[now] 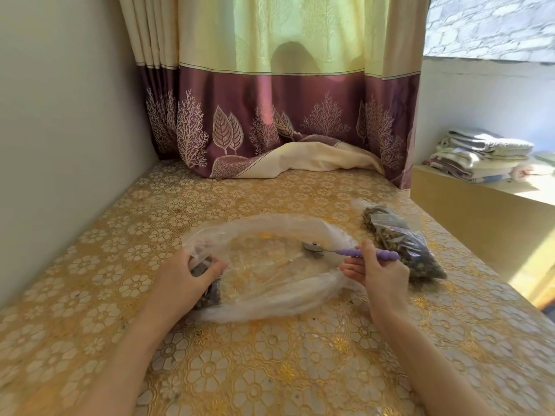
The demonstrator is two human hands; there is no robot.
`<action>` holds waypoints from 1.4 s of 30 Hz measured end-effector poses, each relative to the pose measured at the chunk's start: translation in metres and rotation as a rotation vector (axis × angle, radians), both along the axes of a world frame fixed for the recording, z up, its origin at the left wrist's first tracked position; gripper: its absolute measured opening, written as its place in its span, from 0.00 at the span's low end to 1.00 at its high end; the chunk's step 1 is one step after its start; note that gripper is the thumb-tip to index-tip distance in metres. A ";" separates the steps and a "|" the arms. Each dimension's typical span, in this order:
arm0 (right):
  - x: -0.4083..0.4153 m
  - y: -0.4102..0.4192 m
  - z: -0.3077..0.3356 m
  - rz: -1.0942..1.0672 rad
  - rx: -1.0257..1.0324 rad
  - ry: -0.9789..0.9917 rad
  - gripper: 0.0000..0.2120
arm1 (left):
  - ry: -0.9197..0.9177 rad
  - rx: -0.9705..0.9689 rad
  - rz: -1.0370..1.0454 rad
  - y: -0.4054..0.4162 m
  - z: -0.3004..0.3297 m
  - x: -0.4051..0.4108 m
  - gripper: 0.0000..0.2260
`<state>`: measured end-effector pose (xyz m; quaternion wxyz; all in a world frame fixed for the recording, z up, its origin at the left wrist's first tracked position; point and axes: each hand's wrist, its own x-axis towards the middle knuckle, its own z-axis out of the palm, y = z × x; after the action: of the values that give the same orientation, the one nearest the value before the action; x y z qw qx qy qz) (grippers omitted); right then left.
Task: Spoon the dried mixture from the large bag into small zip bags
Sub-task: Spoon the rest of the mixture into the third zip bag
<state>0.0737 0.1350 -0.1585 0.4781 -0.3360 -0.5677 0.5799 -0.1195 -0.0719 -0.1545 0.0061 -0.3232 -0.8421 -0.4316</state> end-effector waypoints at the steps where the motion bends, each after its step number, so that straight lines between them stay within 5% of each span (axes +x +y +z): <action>1: 0.000 0.000 0.000 0.010 0.000 -0.002 0.17 | 0.001 0.006 0.001 0.000 0.000 0.001 0.19; 7: 0.000 -0.003 0.003 0.085 0.006 0.014 0.18 | 0.038 0.116 0.040 0.003 0.005 0.007 0.10; 18: -0.026 -0.044 0.081 0.442 0.144 0.216 0.17 | -0.109 0.151 -0.003 -0.002 0.011 0.010 0.30; 27: -0.039 -0.065 0.090 0.694 0.327 0.080 0.07 | -0.195 0.201 0.010 -0.003 0.012 0.007 0.32; 34: -0.039 -0.050 0.097 0.635 0.207 0.171 0.10 | -0.244 0.258 -0.021 -0.004 0.011 0.006 0.27; 38: -0.040 -0.025 0.099 0.409 0.120 0.138 0.24 | -0.246 0.329 -0.003 -0.004 0.011 0.005 0.29; 42: -0.042 0.008 0.100 0.186 -0.054 -0.031 0.25 | -0.280 0.460 -0.040 -0.006 0.022 0.012 0.24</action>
<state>0.0318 0.1434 -0.0580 0.4042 -0.3036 -0.5878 0.6317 -0.1075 -0.0784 -0.1324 -0.0456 -0.2669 -0.7082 -0.6521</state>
